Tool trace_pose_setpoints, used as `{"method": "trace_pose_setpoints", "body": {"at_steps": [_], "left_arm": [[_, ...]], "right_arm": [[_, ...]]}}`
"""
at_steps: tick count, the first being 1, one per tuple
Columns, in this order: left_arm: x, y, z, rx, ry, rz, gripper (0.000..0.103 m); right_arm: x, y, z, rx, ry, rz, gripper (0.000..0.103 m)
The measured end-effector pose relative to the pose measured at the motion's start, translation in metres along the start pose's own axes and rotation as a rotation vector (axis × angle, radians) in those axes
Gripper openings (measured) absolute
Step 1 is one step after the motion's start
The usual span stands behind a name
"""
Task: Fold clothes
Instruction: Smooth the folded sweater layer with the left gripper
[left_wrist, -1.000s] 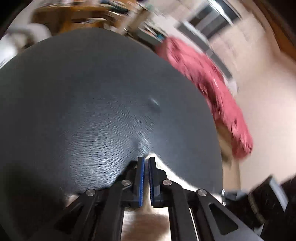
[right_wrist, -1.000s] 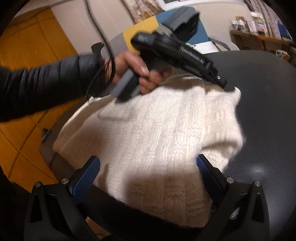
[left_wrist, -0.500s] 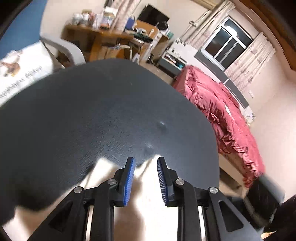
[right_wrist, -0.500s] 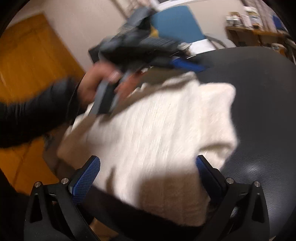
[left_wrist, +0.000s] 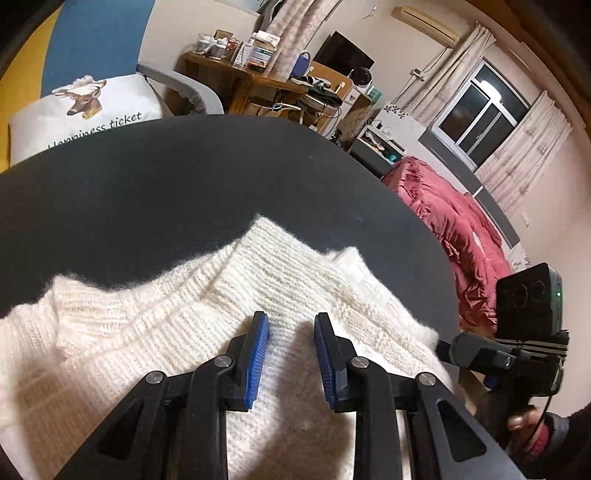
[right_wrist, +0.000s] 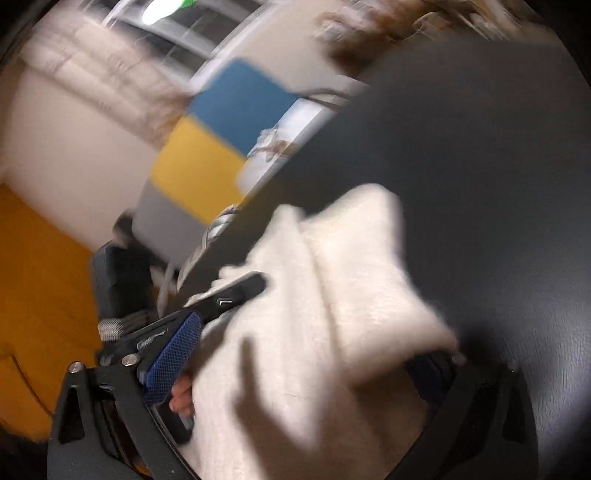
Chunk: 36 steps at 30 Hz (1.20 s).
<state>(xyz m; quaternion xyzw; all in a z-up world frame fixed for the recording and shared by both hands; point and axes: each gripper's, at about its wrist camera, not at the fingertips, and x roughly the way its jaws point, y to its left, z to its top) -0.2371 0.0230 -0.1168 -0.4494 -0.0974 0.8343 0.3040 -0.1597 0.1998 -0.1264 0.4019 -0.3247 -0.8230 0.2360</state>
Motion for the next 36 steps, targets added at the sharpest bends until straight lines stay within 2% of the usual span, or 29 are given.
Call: {"method": "trace_pose_setpoints", "body": {"at_steps": [3,5,6,8,11,14,17,19,22,24,26,31,36], "left_arm": [[-0.012,0.000,-0.001,-0.018,-0.020,-0.003,0.029],[-0.029,0.007,-0.002,-0.052,-0.048,-0.029,0.030],[-0.037,0.012,-0.003,-0.066,-0.063,-0.016,0.032],[-0.047,0.019,-0.007,-0.079,-0.073,0.043,0.032],[-0.053,0.033,-0.013,-0.119,-0.062,0.048,0.032],[-0.057,0.036,-0.007,-0.110,-0.058,0.041,0.035],[-0.060,0.035,0.010,-0.018,-0.057,0.022,0.041],[-0.053,0.035,0.022,0.046,-0.026,-0.004,0.042],[-0.029,0.040,0.038,0.106,0.079,-0.059,0.043],[-0.008,0.044,0.043,0.130,0.150,-0.069,0.043],[0.002,0.047,0.042,0.129,0.194,-0.115,0.043],[0.008,0.053,0.046,0.112,0.223,-0.229,0.043],[0.018,0.048,0.047,0.143,0.284,-0.244,0.038]], "right_arm": [[-0.003,0.012,-0.002,-0.066,0.062,-0.061,0.097],[-0.009,0.022,-0.006,-0.154,0.127,-0.095,0.097],[-0.012,0.028,-0.008,-0.206,0.158,-0.100,0.097],[-0.021,0.046,-0.012,-0.350,0.201,-0.095,0.097],[-0.029,0.079,-0.019,-0.603,0.228,-0.089,0.101],[-0.001,0.094,-0.018,-0.780,0.221,-0.167,0.102],[0.054,0.064,-0.018,-0.717,0.415,-0.292,0.103],[0.051,0.061,-0.022,-0.722,0.350,-0.262,0.103],[0.045,0.055,-0.030,-0.750,0.289,-0.215,0.103],[0.044,0.052,-0.035,-0.766,0.248,-0.203,0.103],[0.045,0.052,-0.034,-0.763,0.234,-0.195,0.103],[0.041,0.043,-0.035,-0.745,0.224,-0.168,0.103],[0.042,0.047,-0.039,-0.746,0.226,-0.166,0.103]]}}
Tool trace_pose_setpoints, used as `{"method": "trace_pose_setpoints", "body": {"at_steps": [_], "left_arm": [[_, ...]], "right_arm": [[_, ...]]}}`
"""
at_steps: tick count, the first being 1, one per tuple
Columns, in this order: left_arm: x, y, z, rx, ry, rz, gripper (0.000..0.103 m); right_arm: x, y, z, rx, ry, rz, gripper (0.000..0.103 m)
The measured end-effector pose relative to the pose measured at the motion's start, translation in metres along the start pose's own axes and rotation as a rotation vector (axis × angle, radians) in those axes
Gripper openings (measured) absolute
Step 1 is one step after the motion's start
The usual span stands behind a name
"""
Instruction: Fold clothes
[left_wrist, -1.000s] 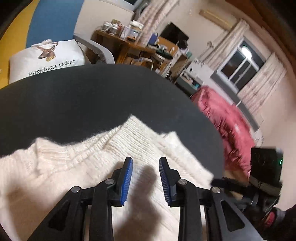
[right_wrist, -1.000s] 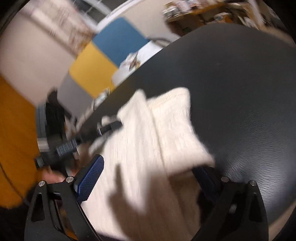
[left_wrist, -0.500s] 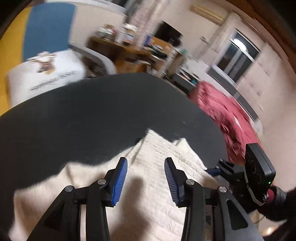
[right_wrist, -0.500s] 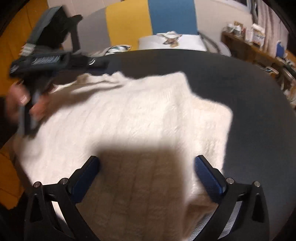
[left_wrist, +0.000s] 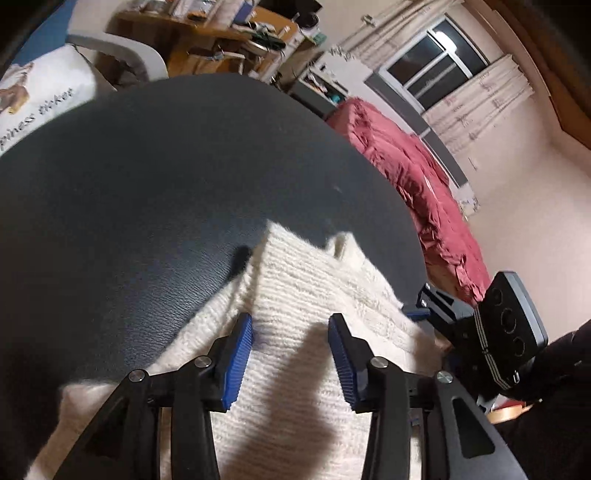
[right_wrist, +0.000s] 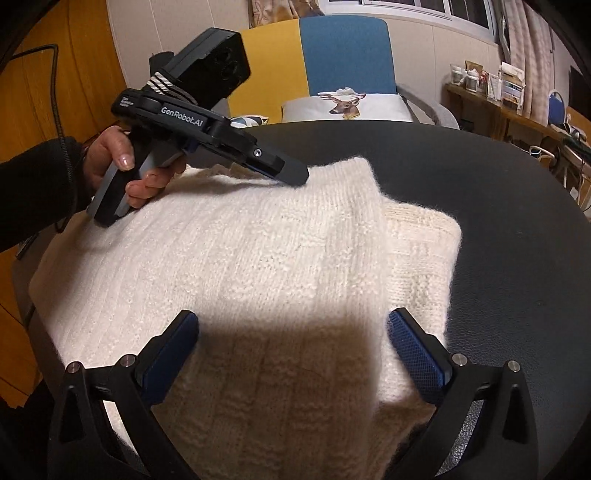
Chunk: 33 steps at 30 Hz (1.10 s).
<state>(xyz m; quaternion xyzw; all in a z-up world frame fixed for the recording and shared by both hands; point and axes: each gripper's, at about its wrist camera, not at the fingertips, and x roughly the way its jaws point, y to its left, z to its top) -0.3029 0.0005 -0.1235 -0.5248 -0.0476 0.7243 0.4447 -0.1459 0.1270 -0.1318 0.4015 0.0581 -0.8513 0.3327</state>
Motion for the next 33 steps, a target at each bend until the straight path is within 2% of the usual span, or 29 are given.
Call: {"method": "trace_pose_setpoints", "body": {"at_steps": [1,2,5,8,10,11,12,14,16,17,20,23,24,27,29,31,32,33], "left_arm": [[0.000,-0.004,0.001,0.021,-0.003,0.019,0.030],[0.000,-0.008,0.002,0.041,-0.006,0.038,0.009],[-0.008,-0.028,0.003,0.107,-0.071,0.115,0.006],[-0.010,-0.036,0.007,0.113,-0.133,0.169,0.006],[-0.006,-0.037,0.009,0.115,-0.152,0.212,0.006],[0.000,-0.036,0.010,0.118,-0.143,0.239,0.006],[0.009,-0.032,0.009,0.115,-0.120,0.279,0.006],[0.021,-0.021,0.009,0.065,-0.088,0.270,0.009],[0.016,-0.016,0.012,0.020,-0.105,0.253,0.014],[0.013,-0.016,0.012,0.012,-0.111,0.257,0.017],[-0.010,-0.019,0.009,-0.014,-0.170,0.340,0.022],[-0.049,-0.023,-0.007,-0.051,-0.265,0.362,0.025],[-0.059,-0.025,-0.017,-0.044,-0.275,0.390,0.025],[-0.083,-0.028,-0.049,-0.015,-0.271,0.487,0.025],[-0.087,-0.022,-0.069,-0.020,-0.221,0.509,0.025],[-0.082,-0.013,-0.091,-0.011,-0.132,0.568,0.025],[-0.085,-0.012,-0.097,-0.002,-0.133,0.560,0.025],[-0.089,-0.013,-0.103,0.008,-0.148,0.540,0.026]], "right_arm": [[0.000,0.001,0.001,-0.008,0.011,-0.005,0.103],[0.000,0.003,0.002,-0.017,0.024,-0.015,0.103],[-0.009,0.008,0.011,-0.045,0.003,-0.062,0.103],[-0.023,0.018,0.021,-0.118,-0.078,-0.057,0.103],[-0.023,0.026,0.026,-0.174,-0.089,0.007,0.103],[-0.020,0.030,0.027,-0.195,-0.078,0.036,0.103],[-0.009,0.031,0.024,-0.206,-0.030,0.039,0.103],[0.020,0.030,0.017,-0.200,0.092,0.014,0.103],[0.017,0.026,0.011,-0.171,0.033,0.014,0.103],[0.016,0.025,0.011,-0.162,0.031,0.016,0.103],[0.017,0.025,0.013,-0.167,0.036,0.011,0.103],[0.012,0.028,0.022,-0.196,0.071,0.014,0.103],[0.007,0.030,0.027,-0.206,0.058,0.034,0.103],[-0.010,0.037,0.048,-0.248,-0.012,0.118,0.103],[-0.003,0.038,0.063,-0.282,-0.024,0.113,0.103],[0.023,0.028,0.071,-0.213,0.065,0.091,0.103],[0.038,0.020,0.069,-0.150,0.133,0.068,0.103],[0.043,0.015,0.067,-0.108,0.146,0.065,0.103]]}}
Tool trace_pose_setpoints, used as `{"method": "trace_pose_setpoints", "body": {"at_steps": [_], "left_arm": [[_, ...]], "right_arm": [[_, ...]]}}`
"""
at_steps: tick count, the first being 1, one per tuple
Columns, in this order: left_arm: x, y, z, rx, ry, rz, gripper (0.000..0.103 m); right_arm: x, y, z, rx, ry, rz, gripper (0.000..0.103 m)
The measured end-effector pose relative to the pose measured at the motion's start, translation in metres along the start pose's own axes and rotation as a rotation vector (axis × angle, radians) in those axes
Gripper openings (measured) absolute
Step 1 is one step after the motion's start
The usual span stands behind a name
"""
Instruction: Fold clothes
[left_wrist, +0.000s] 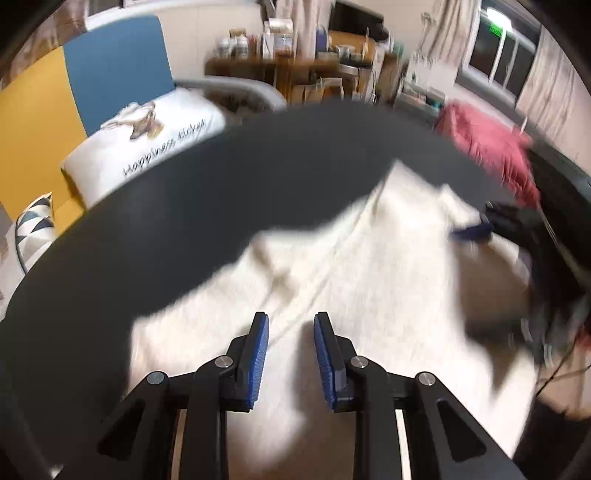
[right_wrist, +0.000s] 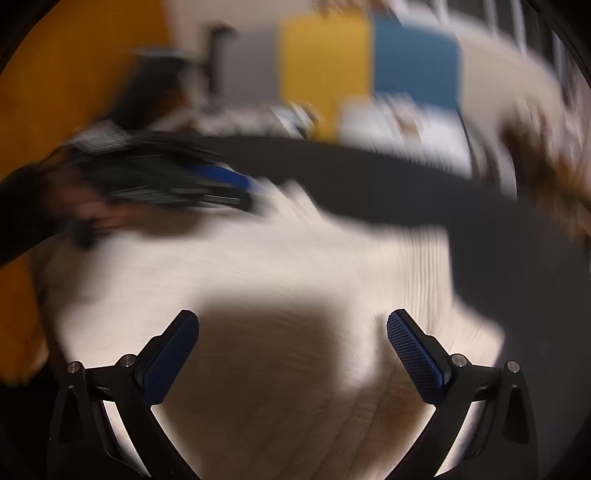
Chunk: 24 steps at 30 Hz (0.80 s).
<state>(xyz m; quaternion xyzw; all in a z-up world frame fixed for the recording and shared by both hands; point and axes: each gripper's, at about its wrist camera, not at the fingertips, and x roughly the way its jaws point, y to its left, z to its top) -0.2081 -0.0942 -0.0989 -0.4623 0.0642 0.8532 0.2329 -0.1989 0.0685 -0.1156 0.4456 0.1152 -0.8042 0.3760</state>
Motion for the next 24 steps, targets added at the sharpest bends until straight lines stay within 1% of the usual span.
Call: {"method": "trace_pose_setpoints", "body": {"at_steps": [2,3,5,7,8,9,11,13,14,15,16,17,18,21,24], "left_arm": [[-0.008,0.004,0.001,-0.010,-0.031,-0.061,0.031],[-0.009,0.006,0.004,-0.003,-0.041,-0.085,0.035],[-0.008,0.005,0.013,0.028,-0.048,-0.124,0.037],[0.002,-0.004,0.026,0.082,-0.015,-0.201,0.042],[0.008,-0.008,0.027,0.110,0.011,-0.226,0.044],[0.017,-0.012,0.027,0.143,0.050,-0.231,0.045],[0.028,-0.011,0.030,0.145,0.089,-0.248,0.048],[0.030,-0.006,0.031,0.102,0.100,-0.275,0.048],[0.030,-0.005,0.030,0.092,0.099,-0.278,0.046],[0.029,-0.004,0.029,0.081,0.099,-0.280,0.037],[0.026,-0.007,0.027,0.098,0.087,-0.276,0.030],[0.025,-0.010,0.023,0.113,0.074,-0.265,0.014],[0.021,-0.014,0.017,0.118,0.060,-0.239,0.007],[0.015,-0.015,0.015,0.090,0.013,-0.167,0.005],[0.014,-0.006,0.015,0.006,-0.040,-0.121,0.005]], "right_arm": [[-0.002,-0.005,-0.001,0.050,-0.045,0.022,0.103],[-0.003,-0.005,-0.002,0.055,-0.058,0.020,0.103],[-0.002,-0.003,-0.002,0.044,-0.070,0.002,0.103],[0.003,-0.004,0.002,0.037,-0.070,-0.014,0.103],[0.003,-0.003,0.002,0.037,-0.072,-0.017,0.103],[0.003,-0.003,0.001,0.038,-0.073,-0.017,0.103],[0.002,-0.002,0.001,0.039,-0.077,-0.018,0.103],[0.002,-0.004,-0.015,0.042,-0.082,-0.020,0.103],[0.002,-0.004,-0.018,0.043,-0.083,-0.020,0.103],[0.001,-0.003,-0.019,0.042,-0.084,-0.021,0.103],[0.000,-0.003,-0.019,0.042,-0.083,-0.023,0.103],[-0.001,-0.001,-0.018,0.037,-0.080,-0.034,0.103],[-0.003,0.001,-0.017,0.032,-0.079,-0.054,0.103],[-0.012,0.010,-0.013,0.012,-0.102,-0.108,0.103],[-0.024,0.022,-0.003,-0.034,-0.156,-0.094,0.103]]}}
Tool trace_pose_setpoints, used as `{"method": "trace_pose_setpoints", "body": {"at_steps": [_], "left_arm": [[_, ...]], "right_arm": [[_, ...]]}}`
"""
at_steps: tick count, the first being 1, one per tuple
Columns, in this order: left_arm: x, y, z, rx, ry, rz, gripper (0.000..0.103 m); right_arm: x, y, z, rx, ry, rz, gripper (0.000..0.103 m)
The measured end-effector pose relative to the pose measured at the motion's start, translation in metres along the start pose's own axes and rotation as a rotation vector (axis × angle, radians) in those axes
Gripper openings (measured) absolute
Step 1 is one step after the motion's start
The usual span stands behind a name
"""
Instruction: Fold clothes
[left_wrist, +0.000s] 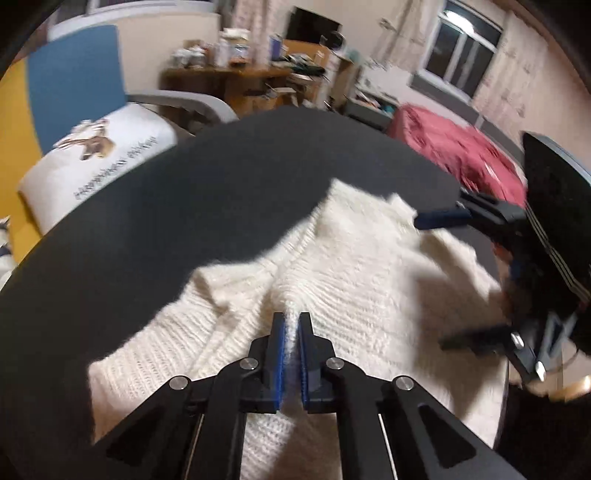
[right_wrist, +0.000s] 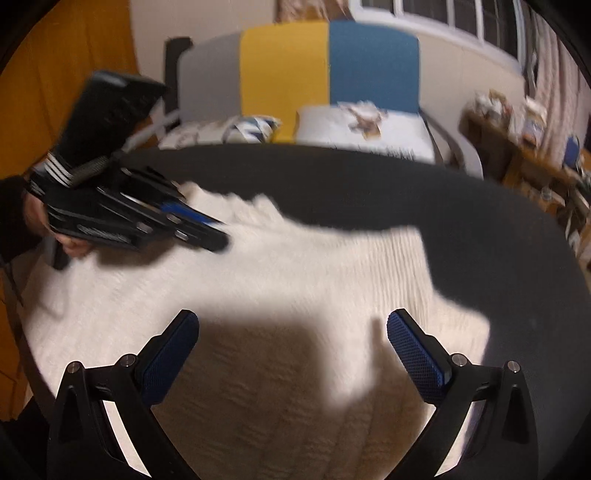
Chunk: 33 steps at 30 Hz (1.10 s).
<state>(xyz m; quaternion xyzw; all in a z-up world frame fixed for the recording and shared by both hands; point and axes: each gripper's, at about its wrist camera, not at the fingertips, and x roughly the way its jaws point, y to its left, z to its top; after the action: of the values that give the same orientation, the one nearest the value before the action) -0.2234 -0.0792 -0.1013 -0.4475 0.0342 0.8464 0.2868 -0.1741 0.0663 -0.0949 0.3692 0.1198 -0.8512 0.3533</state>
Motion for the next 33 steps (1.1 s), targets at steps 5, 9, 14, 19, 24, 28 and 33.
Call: {"method": "trace_pose_setpoints", "body": {"at_steps": [5,9,14,19,24,28,33], "left_arm": [[0.019,0.004,-0.003,-0.052,0.011,0.093,0.009],[0.016,0.009,-0.005,-0.084,0.009,0.072,0.011],[0.012,0.031,-0.011,-0.236,-0.024,-0.047,0.017],[0.012,0.030,-0.010,-0.248,-0.040,-0.039,0.018],[-0.024,0.045,-0.018,-0.349,-0.136,0.028,0.024],[-0.072,0.054,-0.052,-0.381,-0.169,0.191,0.026],[-0.113,0.059,-0.087,-0.274,-0.144,0.319,0.027]], "right_arm": [[0.036,0.002,-0.006,-0.010,0.094,0.067,0.103],[0.034,-0.011,-0.004,0.054,0.091,0.110,0.103],[0.022,0.011,0.019,-0.091,0.050,0.176,0.103],[0.072,0.001,0.038,-0.122,0.150,0.182,0.103],[0.083,-0.020,0.037,0.003,0.128,0.242,0.103],[0.085,-0.013,0.041,-0.020,0.148,0.195,0.103],[0.060,0.013,0.049,0.007,0.107,0.174,0.103]]}}
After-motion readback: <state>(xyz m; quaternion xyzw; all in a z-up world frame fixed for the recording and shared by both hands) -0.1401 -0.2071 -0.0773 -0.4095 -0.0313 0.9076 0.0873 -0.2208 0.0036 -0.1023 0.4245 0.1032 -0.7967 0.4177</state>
